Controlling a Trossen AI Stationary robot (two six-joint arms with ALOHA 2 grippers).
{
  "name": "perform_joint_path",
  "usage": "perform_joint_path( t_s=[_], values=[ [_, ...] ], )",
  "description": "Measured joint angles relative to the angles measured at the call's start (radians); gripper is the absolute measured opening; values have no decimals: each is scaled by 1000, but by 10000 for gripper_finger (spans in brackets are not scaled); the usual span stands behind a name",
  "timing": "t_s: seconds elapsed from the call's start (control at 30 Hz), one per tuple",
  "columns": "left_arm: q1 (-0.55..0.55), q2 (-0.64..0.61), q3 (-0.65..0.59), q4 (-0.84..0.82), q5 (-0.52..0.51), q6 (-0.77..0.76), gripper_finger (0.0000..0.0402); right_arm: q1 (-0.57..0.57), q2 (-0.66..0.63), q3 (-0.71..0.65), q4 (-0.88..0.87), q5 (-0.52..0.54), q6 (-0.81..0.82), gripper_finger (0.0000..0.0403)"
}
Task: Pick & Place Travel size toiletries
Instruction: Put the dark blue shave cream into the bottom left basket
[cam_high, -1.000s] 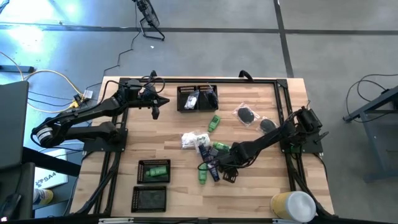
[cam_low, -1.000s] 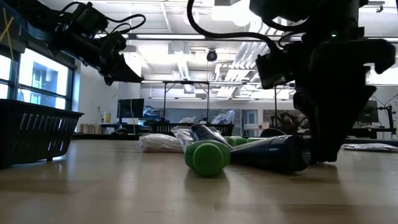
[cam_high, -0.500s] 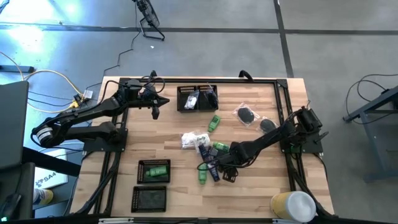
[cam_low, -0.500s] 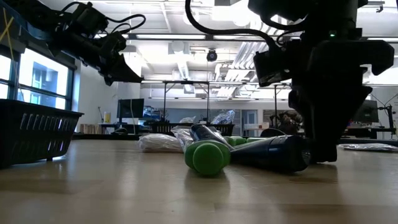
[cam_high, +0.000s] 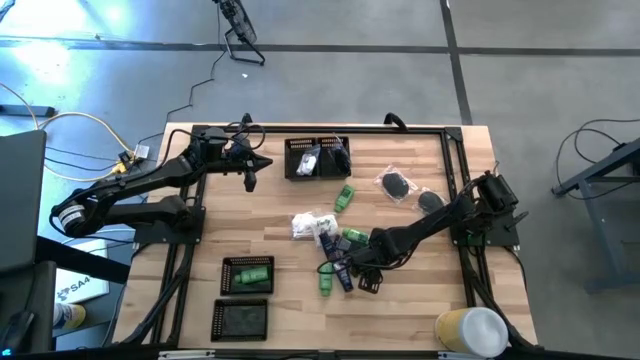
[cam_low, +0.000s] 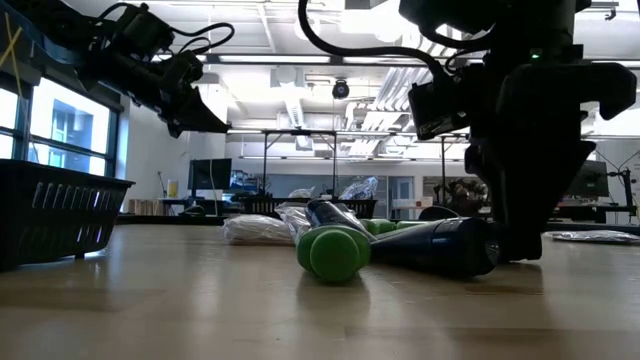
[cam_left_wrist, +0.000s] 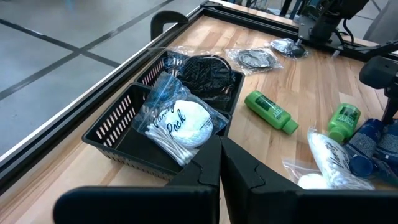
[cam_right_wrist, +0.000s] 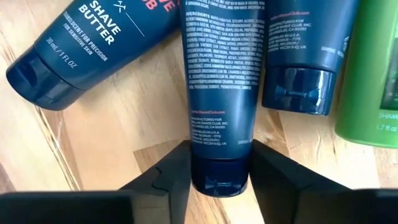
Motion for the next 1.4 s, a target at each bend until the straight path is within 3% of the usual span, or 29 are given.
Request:
perform_joint_path(
  t_s=[0.17, 0.4, 0.63, 0.87, 1.07, 1.4],
  values=[
    [0, 0, 0, 0, 0, 0, 0, 0, 0, 0, 1, 0, 0, 125],
    [0, 0, 0, 0, 0, 0, 0, 0, 0, 0, 2, 0, 0, 150],
    [0, 0, 0, 0, 0, 0, 0, 0, 0, 0, 2, 0, 0, 124],
    [0, 0, 0, 0, 0, 0, 0, 0, 0, 0, 2, 0, 0, 141],
    [0, 0, 0, 0, 0, 0, 0, 0, 0, 0, 3, -2, 0, 121],
    [0, 0, 0, 0, 6, -57, 0, -10, -24, 0, 27, 2, 1, 132]
  ],
)
